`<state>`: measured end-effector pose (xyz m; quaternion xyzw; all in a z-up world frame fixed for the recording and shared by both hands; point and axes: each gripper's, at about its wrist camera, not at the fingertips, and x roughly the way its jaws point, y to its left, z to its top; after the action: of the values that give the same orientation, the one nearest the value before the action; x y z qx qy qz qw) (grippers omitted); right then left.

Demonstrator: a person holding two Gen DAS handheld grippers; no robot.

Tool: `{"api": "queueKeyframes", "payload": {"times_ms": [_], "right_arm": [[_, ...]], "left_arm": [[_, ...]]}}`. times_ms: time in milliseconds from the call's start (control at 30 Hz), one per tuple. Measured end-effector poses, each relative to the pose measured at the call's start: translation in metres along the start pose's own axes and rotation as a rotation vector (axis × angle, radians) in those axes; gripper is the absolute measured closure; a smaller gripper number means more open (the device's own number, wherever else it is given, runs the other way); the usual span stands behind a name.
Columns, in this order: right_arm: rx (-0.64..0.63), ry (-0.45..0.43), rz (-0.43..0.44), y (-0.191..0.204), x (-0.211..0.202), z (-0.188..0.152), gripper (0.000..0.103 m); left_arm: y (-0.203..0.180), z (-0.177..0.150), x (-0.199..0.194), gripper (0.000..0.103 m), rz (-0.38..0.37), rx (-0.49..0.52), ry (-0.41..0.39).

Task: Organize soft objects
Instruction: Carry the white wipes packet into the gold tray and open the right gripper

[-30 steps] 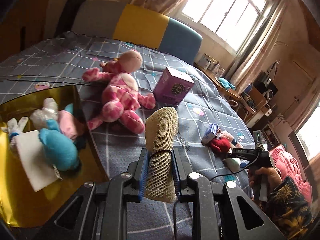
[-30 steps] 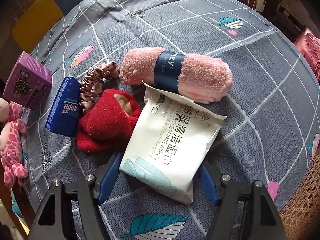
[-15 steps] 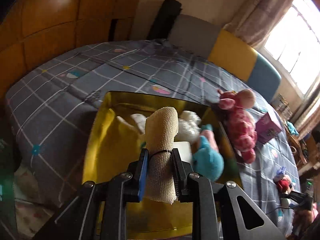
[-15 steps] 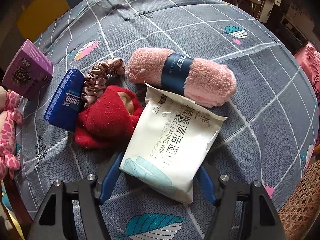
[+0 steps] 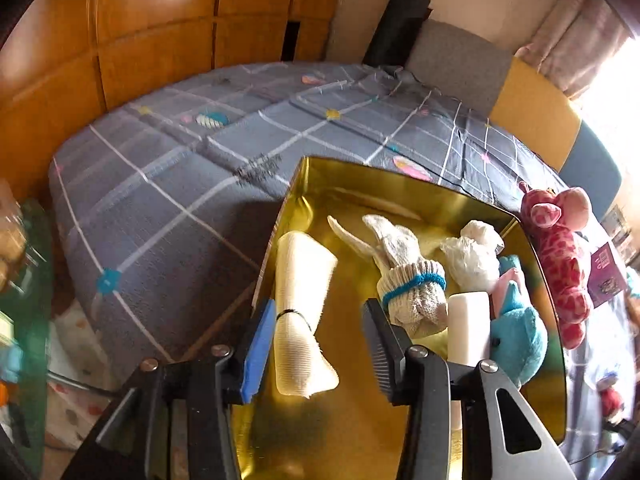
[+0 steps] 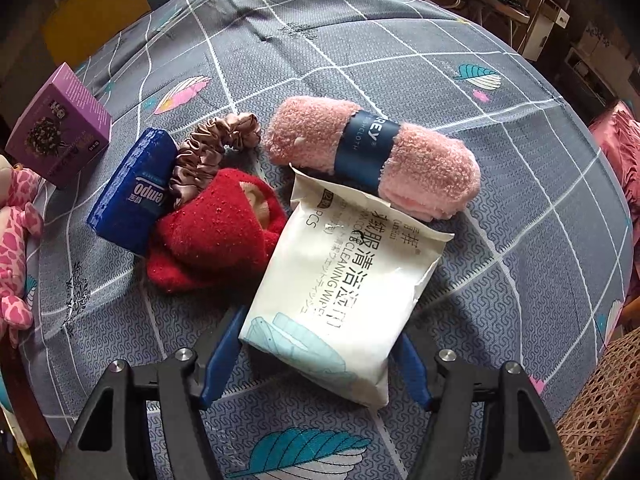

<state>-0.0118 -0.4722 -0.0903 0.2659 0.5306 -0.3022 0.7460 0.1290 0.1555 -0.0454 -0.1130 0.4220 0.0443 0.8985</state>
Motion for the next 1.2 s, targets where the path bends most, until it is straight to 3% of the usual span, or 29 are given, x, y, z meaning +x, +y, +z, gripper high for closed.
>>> {"api": "queueKeyframes", "payload": {"times_ms": [167, 400, 467, 533, 600, 867, 1033, 1200], "right_arm": [[-0.007, -0.008, 0.008, 0.002, -0.002, 0.000, 0.033], [-0.002, -0.008, 0.019, -0.003, -0.002, 0.000, 0.034], [0.000, -0.008, 0.025, -0.006, -0.002, 0.001, 0.034], [0.003, -0.007, 0.033, -0.009, -0.004, 0.002, 0.034], [0.013, -0.008, 0.044, -0.012, -0.007, 0.003, 0.035], [0.056, -0.010, 0.098, -0.018, -0.014, -0.012, 0.035], [0.082, -0.018, 0.145, -0.022, -0.019, -0.022, 0.035], [0.097, -0.105, 0.186, -0.024, -0.038, -0.035, 0.035]], "left_arm": [[-0.010, -0.002, -0.023, 0.056, -0.024, 0.030, -0.050], [-0.044, -0.014, -0.056, 0.049, -0.119, 0.104, -0.073], [-0.055, -0.016, -0.061, 0.045, -0.132, 0.129, -0.083], [-0.066, -0.019, -0.068, 0.034, -0.148, 0.157, -0.100], [-0.074, -0.022, -0.074, 0.032, -0.157, 0.175, -0.114], [-0.097, -0.033, -0.082, 0.032, -0.192, 0.223, -0.100], [-0.101, -0.037, -0.084, 0.021, -0.195, 0.214, -0.095], [-0.102, -0.040, -0.082, 0.021, -0.200, 0.220, -0.082]]}}
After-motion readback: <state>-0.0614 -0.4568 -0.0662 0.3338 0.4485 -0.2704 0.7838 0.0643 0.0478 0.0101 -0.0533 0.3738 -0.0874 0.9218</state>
